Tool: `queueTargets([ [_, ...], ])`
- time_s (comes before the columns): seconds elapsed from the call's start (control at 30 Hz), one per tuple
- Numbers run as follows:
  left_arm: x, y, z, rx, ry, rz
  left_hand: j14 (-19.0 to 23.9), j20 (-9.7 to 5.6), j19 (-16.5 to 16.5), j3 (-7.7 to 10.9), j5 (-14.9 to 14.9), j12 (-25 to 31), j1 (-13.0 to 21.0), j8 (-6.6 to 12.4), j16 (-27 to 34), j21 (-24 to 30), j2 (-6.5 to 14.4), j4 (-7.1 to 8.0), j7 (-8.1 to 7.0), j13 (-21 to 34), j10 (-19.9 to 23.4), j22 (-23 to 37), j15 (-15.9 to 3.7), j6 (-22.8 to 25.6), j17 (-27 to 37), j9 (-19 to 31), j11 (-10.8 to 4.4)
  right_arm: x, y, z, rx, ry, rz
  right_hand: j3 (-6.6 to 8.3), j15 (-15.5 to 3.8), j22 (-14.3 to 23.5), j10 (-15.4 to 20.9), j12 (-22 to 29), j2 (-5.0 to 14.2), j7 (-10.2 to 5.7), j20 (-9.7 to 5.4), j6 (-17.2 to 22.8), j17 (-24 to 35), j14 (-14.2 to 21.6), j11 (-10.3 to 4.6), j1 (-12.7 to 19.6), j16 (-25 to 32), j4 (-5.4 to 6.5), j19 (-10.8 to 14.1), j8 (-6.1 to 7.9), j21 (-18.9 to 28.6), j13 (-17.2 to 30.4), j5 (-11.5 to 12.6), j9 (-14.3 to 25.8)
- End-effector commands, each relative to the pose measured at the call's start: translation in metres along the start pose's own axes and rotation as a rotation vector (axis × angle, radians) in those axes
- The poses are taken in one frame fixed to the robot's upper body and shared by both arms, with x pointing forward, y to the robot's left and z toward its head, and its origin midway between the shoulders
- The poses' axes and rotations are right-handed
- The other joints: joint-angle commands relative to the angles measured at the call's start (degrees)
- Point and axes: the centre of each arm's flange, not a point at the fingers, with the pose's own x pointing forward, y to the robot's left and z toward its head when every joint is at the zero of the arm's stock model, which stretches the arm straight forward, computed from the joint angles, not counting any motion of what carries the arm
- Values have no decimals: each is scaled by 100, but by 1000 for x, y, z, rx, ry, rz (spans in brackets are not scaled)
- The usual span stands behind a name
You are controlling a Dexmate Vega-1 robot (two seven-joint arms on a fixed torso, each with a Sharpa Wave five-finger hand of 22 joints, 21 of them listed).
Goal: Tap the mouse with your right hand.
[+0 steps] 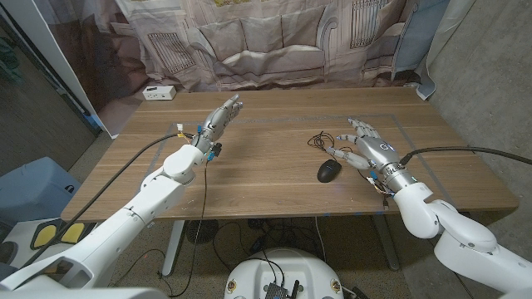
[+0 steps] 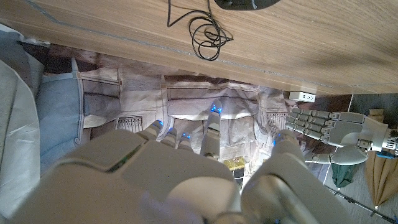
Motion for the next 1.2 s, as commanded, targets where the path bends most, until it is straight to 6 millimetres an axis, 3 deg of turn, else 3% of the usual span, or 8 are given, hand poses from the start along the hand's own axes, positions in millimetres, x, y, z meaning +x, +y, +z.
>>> queueTargets([
  [0.03,2,1,2,2,-12,-16,-20,20,-38,23,-7,-25,8,-3,6,-10,51,-27,-15,22,22,32,1,66,29,15,0,5,5,1,10,11,29,49,39,21,-46,49,75,-19,30,63,17,-797,7,5,38,9,-57,22,24,15,-6,28],
  [1.2,4,1,-2,-13,-3,-10,-56,32,-97,-20,-8,-48,-45,-24,0,-18,1,-37,-17,24,-16,33,1,44,31,16,5,21,23,2,39,28,143,107,53,25,-96,82,159,-59,107,47,14,-842,17,69,73,-17,-184,2,53,18,-46,35],
])
